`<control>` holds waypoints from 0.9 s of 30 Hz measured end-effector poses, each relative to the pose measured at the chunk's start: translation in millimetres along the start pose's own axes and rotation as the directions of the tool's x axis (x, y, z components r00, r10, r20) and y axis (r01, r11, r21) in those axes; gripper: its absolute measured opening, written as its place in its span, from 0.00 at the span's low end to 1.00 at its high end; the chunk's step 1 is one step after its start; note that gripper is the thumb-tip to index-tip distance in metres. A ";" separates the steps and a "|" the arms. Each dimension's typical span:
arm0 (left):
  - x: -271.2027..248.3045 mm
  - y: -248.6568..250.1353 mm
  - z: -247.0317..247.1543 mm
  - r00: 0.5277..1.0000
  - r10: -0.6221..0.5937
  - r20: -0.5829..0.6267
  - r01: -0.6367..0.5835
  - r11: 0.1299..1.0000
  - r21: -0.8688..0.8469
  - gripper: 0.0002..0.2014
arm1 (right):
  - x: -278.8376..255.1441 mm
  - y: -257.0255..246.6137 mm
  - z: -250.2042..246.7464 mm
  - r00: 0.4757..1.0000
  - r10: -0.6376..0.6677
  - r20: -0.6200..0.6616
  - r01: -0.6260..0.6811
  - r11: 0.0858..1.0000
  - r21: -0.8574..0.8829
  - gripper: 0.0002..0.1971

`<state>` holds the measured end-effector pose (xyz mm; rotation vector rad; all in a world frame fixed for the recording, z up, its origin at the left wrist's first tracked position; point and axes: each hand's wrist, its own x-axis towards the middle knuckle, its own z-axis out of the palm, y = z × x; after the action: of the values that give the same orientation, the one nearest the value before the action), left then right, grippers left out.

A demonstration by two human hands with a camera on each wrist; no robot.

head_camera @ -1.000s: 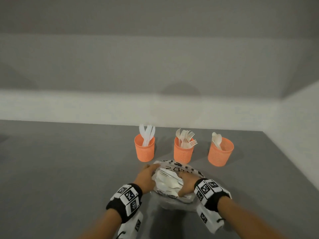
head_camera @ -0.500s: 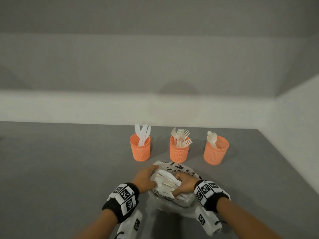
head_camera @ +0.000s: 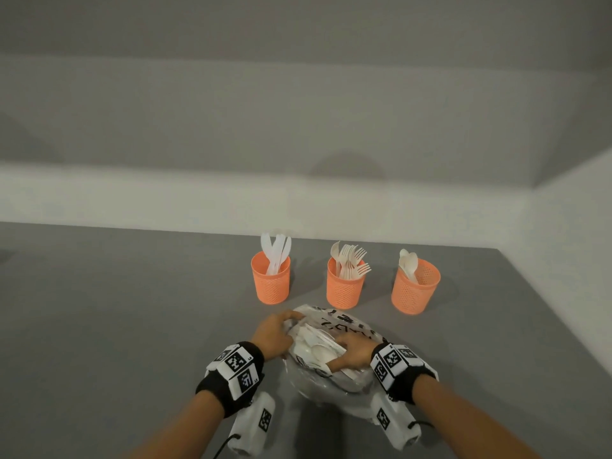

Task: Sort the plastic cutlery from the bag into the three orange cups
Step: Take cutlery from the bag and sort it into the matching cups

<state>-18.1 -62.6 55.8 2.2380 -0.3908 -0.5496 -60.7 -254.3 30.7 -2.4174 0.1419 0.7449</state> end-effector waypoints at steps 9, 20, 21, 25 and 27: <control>-5.6 3.1 -2.5 0.984 -0.048 0.170 0.040 0.998 0.051 0.36 | 2.8 5.1 5.0 0.996 -0.023 -0.088 0.034 0.992 0.122 0.27; -2.8 4.1 1.4 0.986 -0.014 0.165 0.017 1.000 -0.016 0.37 | -0.4 9.5 3.7 0.999 0.001 -0.042 0.002 0.997 0.074 0.22; -2.0 5.0 2.1 0.985 -0.011 0.169 0.015 1.000 -0.024 0.37 | -2.0 10.8 3.2 0.999 0.008 -0.048 -0.004 0.997 0.074 0.23; 2.2 11.0 9.0 0.987 -0.020 0.157 0.030 0.998 -0.063 0.34 | -8.8 19.8 2.2 0.998 0.028 -0.054 -0.024 0.997 0.072 0.20; 5.5 17.7 14.4 0.984 -0.017 0.176 0.029 0.997 -0.069 0.33 | -14.5 26.4 -0.1 0.996 0.065 -0.069 -0.059 0.995 0.084 0.21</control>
<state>-22.4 -85.4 59.0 2.1345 -0.4282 -0.7646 -79.8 -276.9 25.1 -2.3716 0.2722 0.6676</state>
